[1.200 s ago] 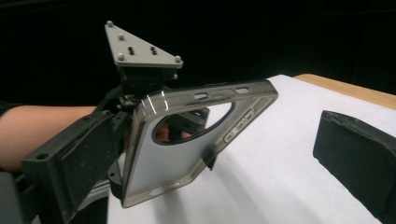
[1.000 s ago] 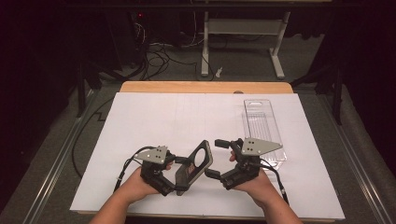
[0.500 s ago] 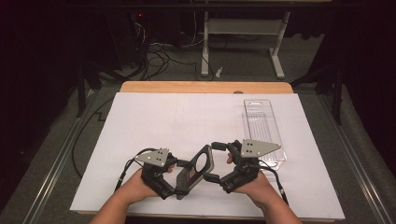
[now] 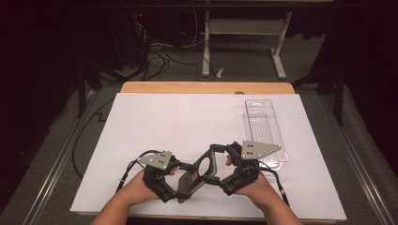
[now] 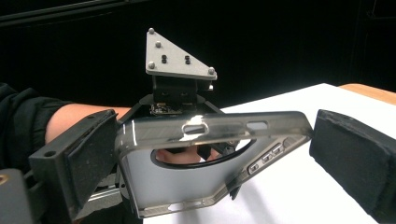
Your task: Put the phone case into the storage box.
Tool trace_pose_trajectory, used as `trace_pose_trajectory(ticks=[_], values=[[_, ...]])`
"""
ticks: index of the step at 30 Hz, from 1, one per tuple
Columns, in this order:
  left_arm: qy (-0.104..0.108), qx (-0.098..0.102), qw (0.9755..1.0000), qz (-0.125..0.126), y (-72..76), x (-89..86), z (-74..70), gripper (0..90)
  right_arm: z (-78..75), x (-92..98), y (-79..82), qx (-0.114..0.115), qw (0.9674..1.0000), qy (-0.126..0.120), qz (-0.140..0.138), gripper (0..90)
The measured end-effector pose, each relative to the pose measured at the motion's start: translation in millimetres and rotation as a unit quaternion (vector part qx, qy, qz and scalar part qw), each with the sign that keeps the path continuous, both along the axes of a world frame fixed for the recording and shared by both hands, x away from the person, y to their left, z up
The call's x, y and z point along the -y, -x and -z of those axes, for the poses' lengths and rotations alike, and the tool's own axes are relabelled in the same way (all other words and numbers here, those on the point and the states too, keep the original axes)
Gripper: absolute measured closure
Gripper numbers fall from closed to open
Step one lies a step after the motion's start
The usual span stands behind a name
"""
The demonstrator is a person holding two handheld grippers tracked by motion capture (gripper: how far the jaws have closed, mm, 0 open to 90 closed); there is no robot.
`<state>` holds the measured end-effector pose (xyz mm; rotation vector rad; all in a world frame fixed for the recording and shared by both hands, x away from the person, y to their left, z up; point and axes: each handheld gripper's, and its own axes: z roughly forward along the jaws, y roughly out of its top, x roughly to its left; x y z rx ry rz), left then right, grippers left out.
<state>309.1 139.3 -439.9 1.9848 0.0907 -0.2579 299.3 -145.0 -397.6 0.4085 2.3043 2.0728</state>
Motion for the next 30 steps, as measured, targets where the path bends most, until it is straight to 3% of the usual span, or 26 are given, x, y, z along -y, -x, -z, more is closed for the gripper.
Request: trace_pose_trajectory(ticks=[12, 30], values=[[0.005, -0.002, 0.9999, 0.011, 0.9, 1.1, -0.3, 12.6, 2.6, -1.4, -0.8, -0.01, 0.9994, -0.015, -0.028, 9.4], [0.01, 0.002, 0.9999, 0.013, 1.6, 1.4, -0.6, 12.6, 3.0, -0.1, 1.2, -0.021, 0.999, -0.029, -0.027, 12.6]])
